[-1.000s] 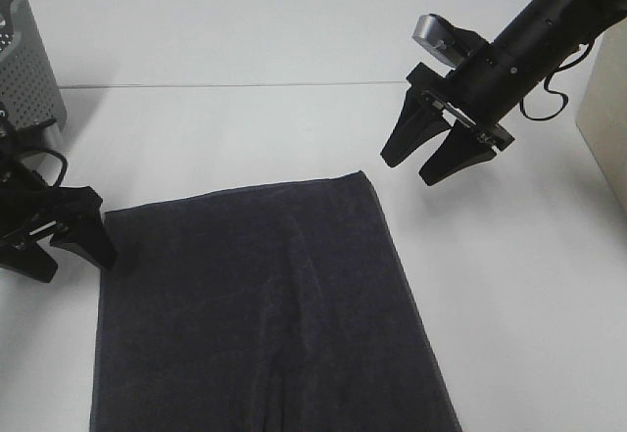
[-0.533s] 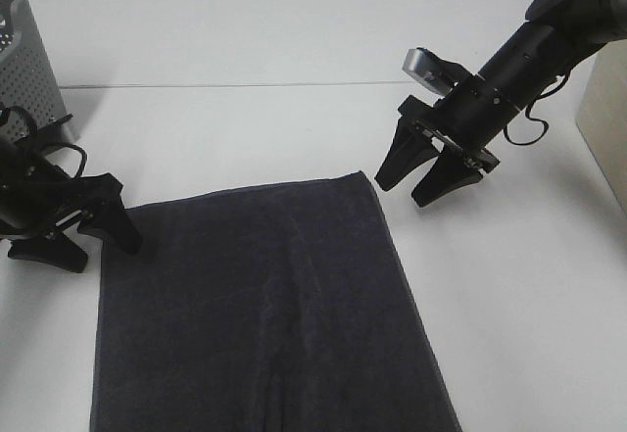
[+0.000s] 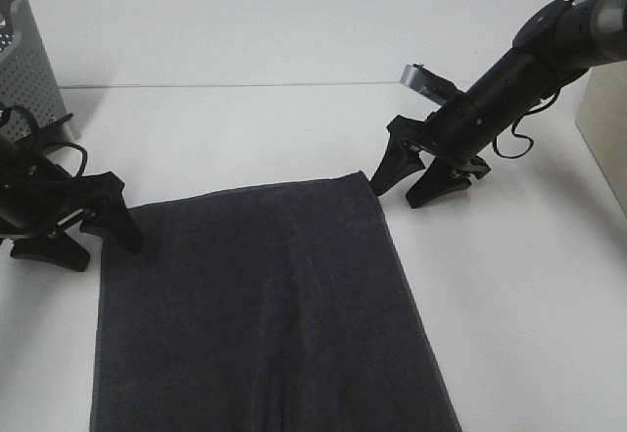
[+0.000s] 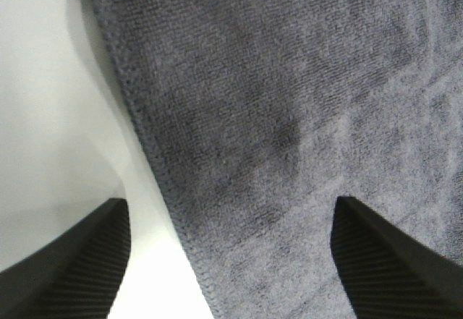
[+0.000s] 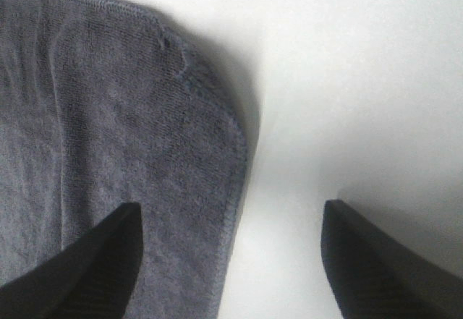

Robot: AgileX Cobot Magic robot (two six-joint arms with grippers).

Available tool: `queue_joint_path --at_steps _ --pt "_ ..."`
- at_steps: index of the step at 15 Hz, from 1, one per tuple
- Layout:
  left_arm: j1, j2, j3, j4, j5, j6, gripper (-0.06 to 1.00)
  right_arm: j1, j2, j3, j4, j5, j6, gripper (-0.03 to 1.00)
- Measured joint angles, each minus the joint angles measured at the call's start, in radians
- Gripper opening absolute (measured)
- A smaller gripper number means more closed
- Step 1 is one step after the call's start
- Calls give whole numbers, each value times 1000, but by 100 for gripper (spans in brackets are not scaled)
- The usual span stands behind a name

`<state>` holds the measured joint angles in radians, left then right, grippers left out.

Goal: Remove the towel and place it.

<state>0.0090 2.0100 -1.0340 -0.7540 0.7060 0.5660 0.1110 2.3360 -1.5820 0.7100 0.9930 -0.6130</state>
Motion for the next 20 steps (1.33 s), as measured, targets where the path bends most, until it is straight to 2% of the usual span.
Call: queue_joint_path --at_steps 4,8,11,13,14,16,17,18,20 --pt "0 1 0 -4 -3 0 73 15 6 -6 6 -23 1 69" --pt "-4 17 -5 -57 -9 0 73 73 33 -24 21 -37 55 68" --pt "-65 19 -6 -80 -59 -4 70 141 38 -27 -30 -88 112 65" --pt "-117 20 -6 -85 -130 -52 60 169 35 -31 -102 -121 170 58" --pt "-137 24 -6 -85 -157 -68 52 176 33 -32 -142 -136 213 50" --pt "-159 33 -6 -83 -182 -79 28 180 33 -35 -208 -158 277 27" --pt "-164 37 -6 -77 -187 -79 12 180 33 -35 -230 -168 294 11" --pt "-165 38 -6 -70 -190 -74 3 180 33 -35 -237 -169 298 2" --pt "-165 38 -6 -65 -190 -68 2 181 33 -35 -238 -171 315 1"
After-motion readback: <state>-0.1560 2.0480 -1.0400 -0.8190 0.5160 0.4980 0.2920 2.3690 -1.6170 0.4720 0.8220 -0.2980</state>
